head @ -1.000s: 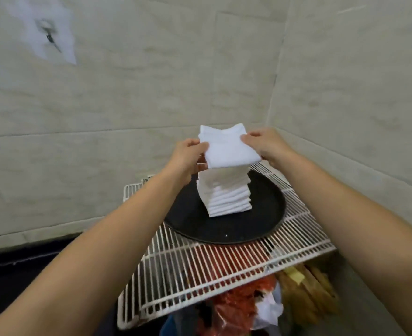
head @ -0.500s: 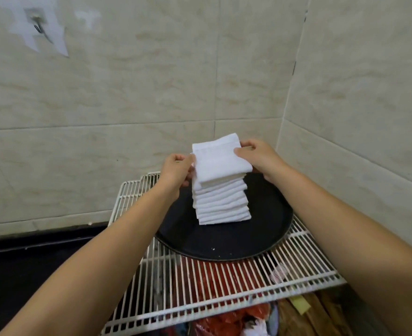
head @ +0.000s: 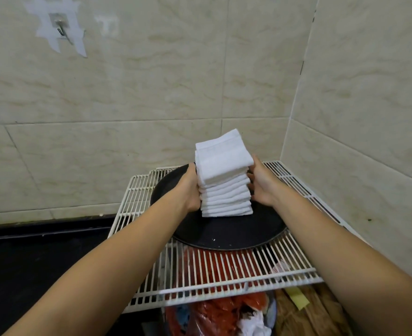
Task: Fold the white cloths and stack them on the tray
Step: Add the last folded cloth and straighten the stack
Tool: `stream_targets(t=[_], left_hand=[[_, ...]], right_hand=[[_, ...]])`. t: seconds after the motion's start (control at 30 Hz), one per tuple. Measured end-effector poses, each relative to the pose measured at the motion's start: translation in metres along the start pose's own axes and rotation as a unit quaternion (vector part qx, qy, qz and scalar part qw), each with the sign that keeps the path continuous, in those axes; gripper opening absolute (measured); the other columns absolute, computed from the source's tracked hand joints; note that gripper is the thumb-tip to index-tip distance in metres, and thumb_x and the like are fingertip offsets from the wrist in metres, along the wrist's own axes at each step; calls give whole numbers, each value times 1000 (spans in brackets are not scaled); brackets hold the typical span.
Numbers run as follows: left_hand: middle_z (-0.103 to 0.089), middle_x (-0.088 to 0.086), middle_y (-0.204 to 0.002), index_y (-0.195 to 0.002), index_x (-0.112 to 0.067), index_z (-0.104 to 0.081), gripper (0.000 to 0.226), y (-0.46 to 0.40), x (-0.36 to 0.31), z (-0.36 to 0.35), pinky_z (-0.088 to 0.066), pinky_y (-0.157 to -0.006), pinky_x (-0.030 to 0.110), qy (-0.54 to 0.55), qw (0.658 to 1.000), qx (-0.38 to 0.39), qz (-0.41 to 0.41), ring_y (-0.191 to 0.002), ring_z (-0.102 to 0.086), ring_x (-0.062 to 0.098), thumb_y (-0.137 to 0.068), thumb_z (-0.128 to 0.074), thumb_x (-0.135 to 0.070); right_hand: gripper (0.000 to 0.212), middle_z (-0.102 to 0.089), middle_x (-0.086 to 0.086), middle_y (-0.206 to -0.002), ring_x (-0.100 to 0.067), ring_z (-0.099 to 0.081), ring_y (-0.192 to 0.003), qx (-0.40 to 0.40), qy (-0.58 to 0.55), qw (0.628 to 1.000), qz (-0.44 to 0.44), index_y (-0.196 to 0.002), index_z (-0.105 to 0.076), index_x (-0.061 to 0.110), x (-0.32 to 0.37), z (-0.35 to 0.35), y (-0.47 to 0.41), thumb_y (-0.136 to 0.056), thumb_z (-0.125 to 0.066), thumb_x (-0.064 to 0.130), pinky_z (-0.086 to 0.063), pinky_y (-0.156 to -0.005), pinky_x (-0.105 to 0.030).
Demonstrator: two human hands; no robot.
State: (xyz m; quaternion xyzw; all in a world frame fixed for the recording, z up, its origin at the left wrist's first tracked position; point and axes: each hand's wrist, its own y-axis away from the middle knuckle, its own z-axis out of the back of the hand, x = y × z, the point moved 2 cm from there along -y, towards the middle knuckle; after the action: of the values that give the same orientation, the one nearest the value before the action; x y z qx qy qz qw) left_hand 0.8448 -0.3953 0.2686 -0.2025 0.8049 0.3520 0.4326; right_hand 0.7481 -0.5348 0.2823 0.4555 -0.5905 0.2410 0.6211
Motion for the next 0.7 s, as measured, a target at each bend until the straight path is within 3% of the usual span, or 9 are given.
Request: stream_targets(t=[0.03, 0.1, 0.2, 0.33, 0.43, 0.5, 0.57, 0.63, 0.7], left_hand=[[-74, 10, -88, -90, -12, -71, 55, 1, -3, -6, -57, -73, 32, -17, 1000, 8, 1, -79, -70, 26, -93, -36, -55], [-69, 13, -113, -109, -11, -67, 61, 7, -9, -16, -52, -92, 42, -56, 998, 4, 10, -102, -66, 30, -89, -38, -60], [-66, 10, -121, -111, -12, -66, 67, 10, -13, -29, -46, -99, 44, -103, 994, -2, 30, -109, -63, 30, -81, -44, -67], [-66, 10, -122, -125, -10, -61, 77, 10, -12, -38, -44, -102, 44, -125, 991, 22, 42, -114, -61, 29, -81, -41, -70], [-66, 10, -120, -127, -8, -60, 72, 11, -7, -35, -48, -99, 41, -121, 992, 17, 21, -113, -62, 29, -84, -42, -64], [-70, 10, -112, -118, -9, -65, 67, 12, -5, -27, -55, -86, 39, -117, 993, 7, 9, -100, -68, 27, -86, -40, -62], [-72, 7, -81, -82, -11, -72, 60, 11, -3, -18, -56, -60, 28, -112, 994, 6, -3, -67, -70, 22, -93, -33, -56], [-61, 2, -53, -54, -14, -63, 70, 10, 2, -11, -47, -43, 19, -101, 995, 14, -1, -41, -58, 15, -99, -23, -49], [-62, 2, -54, -66, -12, -66, 72, 6, 6, -6, -47, -44, 19, -99, 995, 18, 1, -44, -59, 15, -98, -19, -57]], right_hand=[[58, -66, -4, -96, -21, -61, -87, 14, -8, 1000, 4, -104, -62, 20, 1, -2, 2, -94, -26, 64, -48, -66, -33], [60, -71, -9, -104, -24, -67, -95, 36, -17, 999, 22, -115, -63, 13, 3, 0, 2, -97, -29, 59, -54, -74, -34], [59, -71, -11, -112, -25, -67, -102, 52, -19, 998, 35, -119, -64, 9, 6, 6, 6, -98, -31, 54, -54, -87, -36], [58, -69, -13, -114, -26, -66, -105, 62, -40, 997, 37, -117, -64, 8, 6, 15, 10, -97, -35, 54, -54, -89, -38], [60, -69, -12, -115, -27, -65, -105, 64, -36, 997, 32, -118, -63, 12, 5, 17, 11, -96, -32, 58, -53, -86, -39], [59, -68, -10, -110, -25, -64, -102, 53, -34, 998, 21, -110, -64, 20, 2, 18, 10, -95, -26, 63, -52, -85, -40], [57, -65, -7, -110, -25, -60, -109, 52, -33, 998, 17, -99, -62, 26, 0, 17, 12, -94, -20, 64, -48, -96, -46], [57, -64, -6, -117, -25, -58, -114, 63, -32, 997, 16, -97, -61, 28, 0, 13, 14, -94, -18, 64, -44, -103, -47], [59, -64, -8, -123, -24, -59, -116, 60, -23, 998, 22, -106, -63, 25, 0, 8, 17, -95, -20, 64, -43, -104, -46]])
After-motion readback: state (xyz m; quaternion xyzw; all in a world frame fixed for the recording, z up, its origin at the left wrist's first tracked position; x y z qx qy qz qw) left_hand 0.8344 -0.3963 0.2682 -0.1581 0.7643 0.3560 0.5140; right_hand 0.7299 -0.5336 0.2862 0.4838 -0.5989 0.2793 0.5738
